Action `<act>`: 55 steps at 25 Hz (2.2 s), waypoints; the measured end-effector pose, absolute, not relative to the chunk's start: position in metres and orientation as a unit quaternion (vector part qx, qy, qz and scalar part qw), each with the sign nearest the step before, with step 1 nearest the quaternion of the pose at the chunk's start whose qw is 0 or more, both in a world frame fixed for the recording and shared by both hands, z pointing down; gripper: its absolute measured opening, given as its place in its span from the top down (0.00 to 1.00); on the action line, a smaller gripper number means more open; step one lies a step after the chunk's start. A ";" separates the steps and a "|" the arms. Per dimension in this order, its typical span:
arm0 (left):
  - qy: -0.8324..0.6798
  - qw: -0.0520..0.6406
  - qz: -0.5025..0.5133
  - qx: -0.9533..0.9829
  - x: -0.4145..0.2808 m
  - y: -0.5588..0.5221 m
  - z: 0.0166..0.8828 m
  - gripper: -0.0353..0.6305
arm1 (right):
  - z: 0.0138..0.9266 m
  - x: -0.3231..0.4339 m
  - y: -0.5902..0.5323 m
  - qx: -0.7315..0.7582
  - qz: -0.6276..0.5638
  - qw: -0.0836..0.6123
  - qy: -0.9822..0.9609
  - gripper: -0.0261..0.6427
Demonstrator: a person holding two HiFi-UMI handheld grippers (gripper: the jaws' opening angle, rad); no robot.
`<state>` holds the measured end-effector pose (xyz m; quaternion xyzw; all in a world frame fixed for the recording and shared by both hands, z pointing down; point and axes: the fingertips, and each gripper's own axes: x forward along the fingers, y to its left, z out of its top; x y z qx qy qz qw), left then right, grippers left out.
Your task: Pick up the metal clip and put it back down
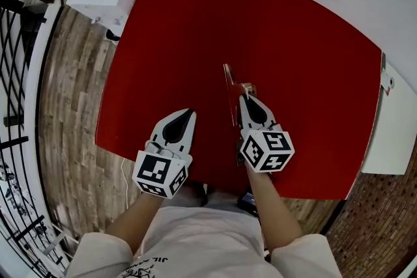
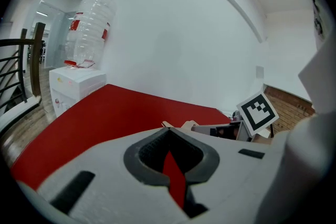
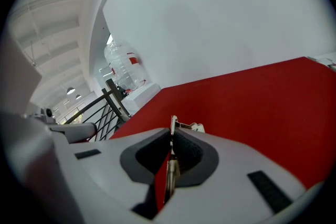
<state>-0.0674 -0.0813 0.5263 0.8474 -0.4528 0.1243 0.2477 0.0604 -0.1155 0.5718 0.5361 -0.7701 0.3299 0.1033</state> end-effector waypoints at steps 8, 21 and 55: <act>-0.449 0.267 0.135 0.842 -0.072 -0.073 0.547 0.94 | 0.614 0.051 -0.122 0.539 0.345 0.116 -0.760 0.93; -0.453 0.275 0.138 0.837 -0.077 -0.071 0.553 0.94 | 0.633 0.052 -0.124 0.538 0.369 0.108 -0.750 0.93; -0.457 0.270 0.134 0.837 -0.065 -0.062 0.546 0.94 | 0.640 0.094 -0.105 0.556 0.374 0.133 -0.730 0.77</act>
